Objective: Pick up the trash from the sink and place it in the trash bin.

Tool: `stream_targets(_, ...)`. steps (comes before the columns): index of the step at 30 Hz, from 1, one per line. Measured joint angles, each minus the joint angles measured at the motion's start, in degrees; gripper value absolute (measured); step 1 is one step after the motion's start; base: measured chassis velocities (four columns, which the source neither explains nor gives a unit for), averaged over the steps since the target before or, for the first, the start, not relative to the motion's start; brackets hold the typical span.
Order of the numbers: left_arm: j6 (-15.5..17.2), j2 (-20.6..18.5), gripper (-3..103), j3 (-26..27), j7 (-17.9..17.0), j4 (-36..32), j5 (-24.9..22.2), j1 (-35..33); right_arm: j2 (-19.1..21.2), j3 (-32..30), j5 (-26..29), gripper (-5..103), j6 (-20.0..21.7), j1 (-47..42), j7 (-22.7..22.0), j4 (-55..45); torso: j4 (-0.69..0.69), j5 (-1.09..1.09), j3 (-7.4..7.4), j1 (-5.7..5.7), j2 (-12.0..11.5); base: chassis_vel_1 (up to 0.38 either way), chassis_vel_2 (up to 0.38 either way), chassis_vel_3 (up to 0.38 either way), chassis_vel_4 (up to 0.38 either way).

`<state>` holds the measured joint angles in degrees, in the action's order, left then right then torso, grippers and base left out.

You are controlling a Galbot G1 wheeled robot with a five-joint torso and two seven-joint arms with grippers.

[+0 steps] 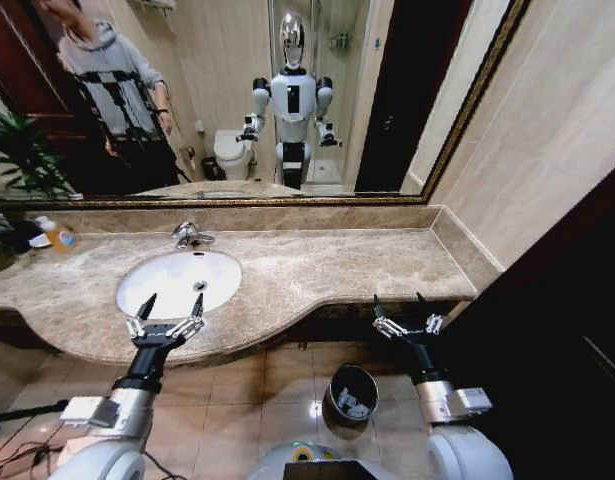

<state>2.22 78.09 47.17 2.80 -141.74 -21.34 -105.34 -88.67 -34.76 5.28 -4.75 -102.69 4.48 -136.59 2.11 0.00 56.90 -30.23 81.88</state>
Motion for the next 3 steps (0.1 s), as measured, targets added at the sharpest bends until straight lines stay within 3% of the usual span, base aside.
stream_targets(3,0.0,0.0,100,0.0,0.0,0.0,0.0,0.0,0.0,0.0,0.0,100,0.0,0.0,0.0,0.0,0.0,0.0,0.0,0.0,0.0,0.0,0.0,0.0,0.0)
